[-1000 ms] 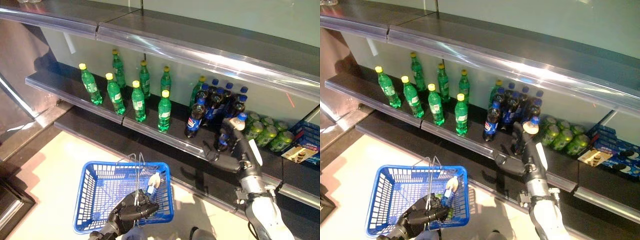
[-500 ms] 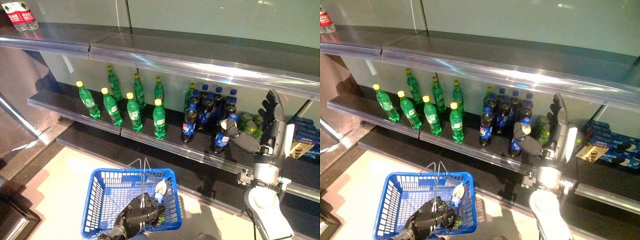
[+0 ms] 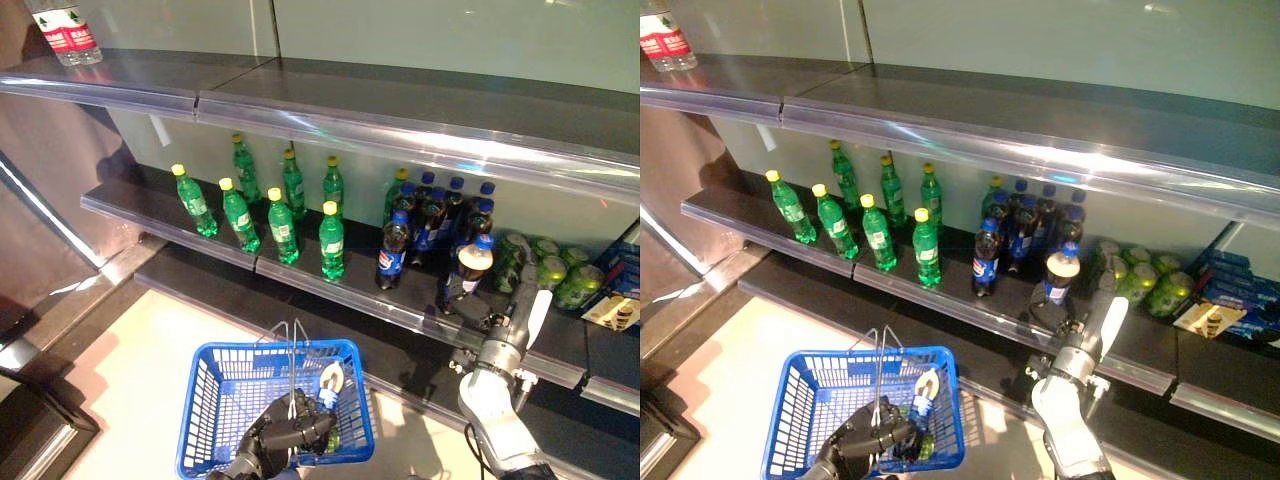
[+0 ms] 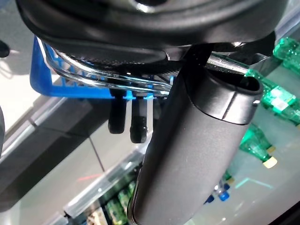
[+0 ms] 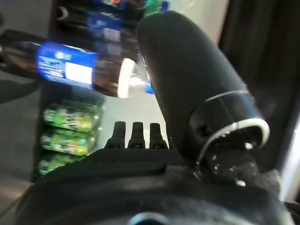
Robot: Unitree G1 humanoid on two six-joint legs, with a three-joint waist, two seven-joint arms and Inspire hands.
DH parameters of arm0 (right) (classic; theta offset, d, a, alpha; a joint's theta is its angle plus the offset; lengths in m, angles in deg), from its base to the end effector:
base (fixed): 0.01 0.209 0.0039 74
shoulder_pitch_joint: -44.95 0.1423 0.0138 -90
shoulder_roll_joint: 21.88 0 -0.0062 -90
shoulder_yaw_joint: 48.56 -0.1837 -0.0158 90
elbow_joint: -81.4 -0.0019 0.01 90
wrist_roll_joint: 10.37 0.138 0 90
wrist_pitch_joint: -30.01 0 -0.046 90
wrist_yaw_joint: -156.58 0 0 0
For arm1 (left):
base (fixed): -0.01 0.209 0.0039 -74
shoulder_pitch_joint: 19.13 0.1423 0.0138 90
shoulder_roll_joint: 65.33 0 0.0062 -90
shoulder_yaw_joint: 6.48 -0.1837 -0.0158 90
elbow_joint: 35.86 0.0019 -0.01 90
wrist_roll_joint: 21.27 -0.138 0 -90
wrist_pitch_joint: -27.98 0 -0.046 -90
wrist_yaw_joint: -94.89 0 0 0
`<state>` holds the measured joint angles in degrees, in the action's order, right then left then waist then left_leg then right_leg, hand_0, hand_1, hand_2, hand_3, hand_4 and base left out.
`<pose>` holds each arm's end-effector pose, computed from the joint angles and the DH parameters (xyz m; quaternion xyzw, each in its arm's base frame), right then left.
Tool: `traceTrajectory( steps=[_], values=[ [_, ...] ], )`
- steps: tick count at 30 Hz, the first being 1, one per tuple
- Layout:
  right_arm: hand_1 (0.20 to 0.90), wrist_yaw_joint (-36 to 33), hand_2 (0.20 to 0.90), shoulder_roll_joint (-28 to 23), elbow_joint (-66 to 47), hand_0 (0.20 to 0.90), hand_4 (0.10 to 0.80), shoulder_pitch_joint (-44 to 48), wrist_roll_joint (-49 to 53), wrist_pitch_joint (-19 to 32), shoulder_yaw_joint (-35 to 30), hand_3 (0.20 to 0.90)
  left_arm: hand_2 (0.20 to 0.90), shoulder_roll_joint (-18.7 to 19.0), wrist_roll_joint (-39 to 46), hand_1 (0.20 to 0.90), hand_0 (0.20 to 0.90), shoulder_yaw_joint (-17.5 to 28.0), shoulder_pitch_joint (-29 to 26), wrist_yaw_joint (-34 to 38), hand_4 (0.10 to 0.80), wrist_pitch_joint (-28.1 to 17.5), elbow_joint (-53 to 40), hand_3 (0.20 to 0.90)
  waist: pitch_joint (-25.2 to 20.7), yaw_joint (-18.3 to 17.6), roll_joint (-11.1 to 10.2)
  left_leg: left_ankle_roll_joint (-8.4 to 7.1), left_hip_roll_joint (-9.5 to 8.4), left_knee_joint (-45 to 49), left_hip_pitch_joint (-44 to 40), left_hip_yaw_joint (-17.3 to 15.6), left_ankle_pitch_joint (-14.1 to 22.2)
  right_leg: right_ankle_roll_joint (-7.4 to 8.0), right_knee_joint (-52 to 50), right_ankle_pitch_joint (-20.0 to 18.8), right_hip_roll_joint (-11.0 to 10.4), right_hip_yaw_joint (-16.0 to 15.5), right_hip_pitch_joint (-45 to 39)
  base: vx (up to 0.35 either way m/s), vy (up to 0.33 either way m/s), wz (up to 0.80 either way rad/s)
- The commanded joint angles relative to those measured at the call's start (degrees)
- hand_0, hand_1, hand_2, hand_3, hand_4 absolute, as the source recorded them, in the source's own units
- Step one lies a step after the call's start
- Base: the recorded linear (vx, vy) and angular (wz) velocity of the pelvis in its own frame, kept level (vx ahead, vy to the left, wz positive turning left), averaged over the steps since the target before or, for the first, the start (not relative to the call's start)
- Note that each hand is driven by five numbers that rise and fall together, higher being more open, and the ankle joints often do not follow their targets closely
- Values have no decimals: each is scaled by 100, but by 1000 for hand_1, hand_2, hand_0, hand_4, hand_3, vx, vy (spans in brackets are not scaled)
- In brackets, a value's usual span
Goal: Pick up the drink and place into the basket.
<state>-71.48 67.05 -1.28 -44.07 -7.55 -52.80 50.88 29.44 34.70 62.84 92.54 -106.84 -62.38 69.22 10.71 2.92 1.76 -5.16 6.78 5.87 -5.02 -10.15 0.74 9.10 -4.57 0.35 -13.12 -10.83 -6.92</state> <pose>0.2028 -0.1787 0.0291 -0.1164 -0.0449 -0.3304 0.9356 0.0750 0.1839 -0.0575 -0.3518 0.2993 -0.1274 0.8777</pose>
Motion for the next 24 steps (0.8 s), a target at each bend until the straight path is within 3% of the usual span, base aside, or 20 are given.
traceTrajectory(
  steps=[1,12,24],
  values=[
    [900,-220,900,-135,77,900,800,1261,-45,342,-246,900,300,-27,586,300,300,40,-765,-1091,100,-1133,-1391,200,-165,292,-36,38,193,242,101,207,-272,-177,56,-452,-147,-71,-72,45,-3,6],
    [900,-675,900,-220,782,900,800,1690,425,236,-605,900,300,75,577,300,300,49,-791,-1168,100,-895,-1295,200,-50,475,18,23,192,450,259,412,-254,-146,-95,-454,-188,-161,-54,56,-14,7],
    [900,-904,900,-212,1255,900,800,1744,626,130,-734,900,300,228,526,300,300,-20,-703,-1104,100,-628,-1338,200,51,621,34,35,142,647,323,593,-230,-2,-158,-529,-281,-216,-123,82,-21,6]
  ],
)
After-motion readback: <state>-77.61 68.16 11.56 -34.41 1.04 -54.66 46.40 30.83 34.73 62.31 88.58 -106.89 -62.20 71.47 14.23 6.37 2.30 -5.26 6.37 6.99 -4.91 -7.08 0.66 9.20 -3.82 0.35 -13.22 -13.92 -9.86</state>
